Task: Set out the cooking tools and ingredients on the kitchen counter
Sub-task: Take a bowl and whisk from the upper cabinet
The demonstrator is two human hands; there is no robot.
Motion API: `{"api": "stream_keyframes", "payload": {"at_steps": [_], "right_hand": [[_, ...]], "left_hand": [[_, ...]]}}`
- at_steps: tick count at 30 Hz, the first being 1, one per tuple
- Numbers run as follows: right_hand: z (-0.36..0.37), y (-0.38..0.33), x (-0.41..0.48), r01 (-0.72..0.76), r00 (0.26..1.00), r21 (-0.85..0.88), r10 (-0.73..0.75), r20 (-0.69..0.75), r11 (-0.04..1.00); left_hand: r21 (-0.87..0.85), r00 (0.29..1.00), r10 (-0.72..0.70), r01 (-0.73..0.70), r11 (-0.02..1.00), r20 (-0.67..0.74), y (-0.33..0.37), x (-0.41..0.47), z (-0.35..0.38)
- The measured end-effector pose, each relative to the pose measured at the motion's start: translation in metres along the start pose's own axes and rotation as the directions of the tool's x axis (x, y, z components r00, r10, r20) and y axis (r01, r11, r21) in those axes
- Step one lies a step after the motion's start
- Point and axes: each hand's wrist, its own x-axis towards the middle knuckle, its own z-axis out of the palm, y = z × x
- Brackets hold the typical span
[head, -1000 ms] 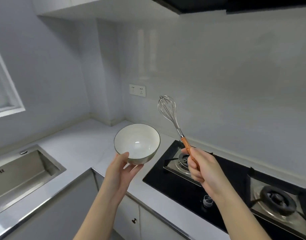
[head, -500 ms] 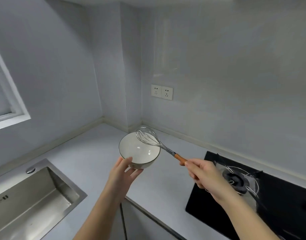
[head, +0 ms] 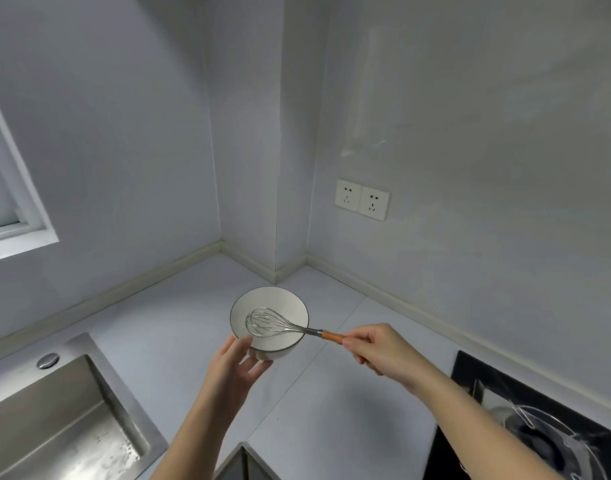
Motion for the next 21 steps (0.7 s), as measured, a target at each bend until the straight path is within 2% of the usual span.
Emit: {"api": "stream_keyframes", "payload": {"at_steps": [10, 16, 21], "right_hand": [[0.026, -0.019, 0.131, -0.132, 0.99, -0.077, 0.136, 0.047, 0.988], [0.052, -0.013, 0.214, -0.235, 0.97, -0.068, 0.239, 0.049, 0.97], [0.07, -0.004, 0.264, -0.321, 0.945, -0.036, 0.323, 0.061, 0.946]], "left_hand": [[0.088, 0.986, -0.153, 0.158, 0.983, -0.064, 0.02, 0.142, -0.042], [0.284, 0.972, -0.229, 0.233, 0.93, -0.048, 0.032, 0.223, -0.07], [0.356, 0.965, -0.256, 0.256, 0.899, -0.05, 0.031, 0.274, -0.087]]}}
